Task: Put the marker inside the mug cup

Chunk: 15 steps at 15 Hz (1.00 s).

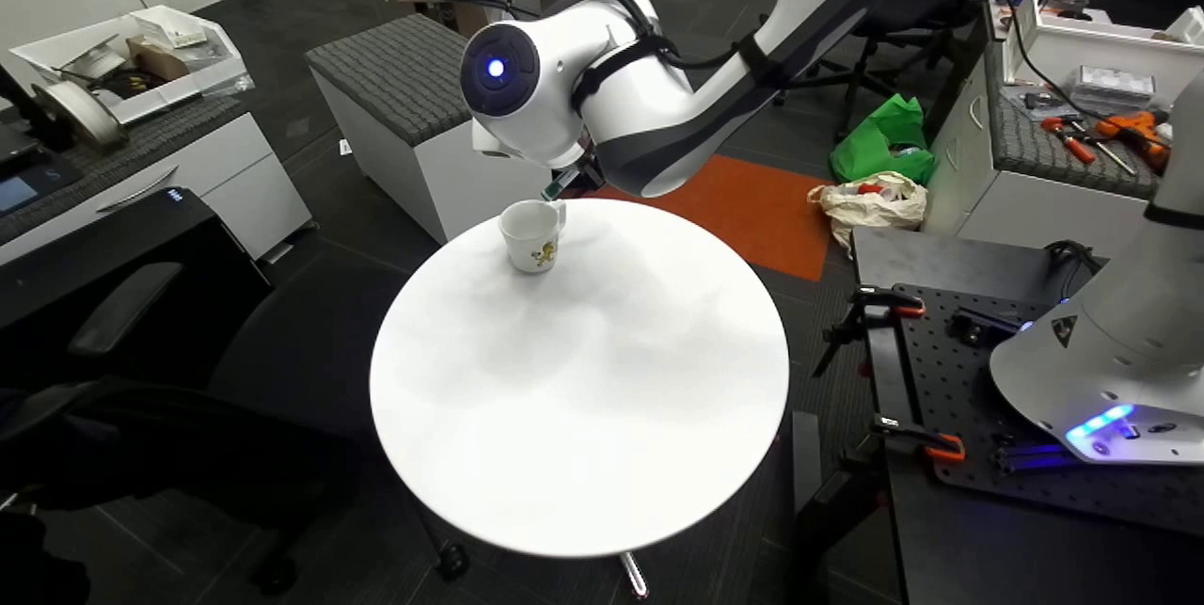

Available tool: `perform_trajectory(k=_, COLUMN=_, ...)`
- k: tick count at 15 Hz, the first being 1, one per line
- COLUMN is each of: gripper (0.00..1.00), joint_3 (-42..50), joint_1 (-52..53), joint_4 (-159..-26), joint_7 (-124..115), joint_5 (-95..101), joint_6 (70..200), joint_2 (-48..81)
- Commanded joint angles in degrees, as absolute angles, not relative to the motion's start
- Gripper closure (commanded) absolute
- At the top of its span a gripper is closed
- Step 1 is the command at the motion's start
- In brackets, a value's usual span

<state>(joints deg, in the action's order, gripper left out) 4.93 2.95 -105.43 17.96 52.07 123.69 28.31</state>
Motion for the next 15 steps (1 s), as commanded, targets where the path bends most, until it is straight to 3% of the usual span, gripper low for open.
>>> perform_trajectory(k=1, gripper=0.95, joint_3=3.8, joint_1=2.16, joint_4=-100.6, joint_7=20.89, joint_5=54.64, joint_6=120.33, joint_2=31.07)
perform_trajectory(k=15, gripper=0.95, joint_3=2.44, joint_1=2.38, joint_4=-89.46, joint_7=27.08, joint_5=55.91, joint_6=116.77, joint_2=40.56)
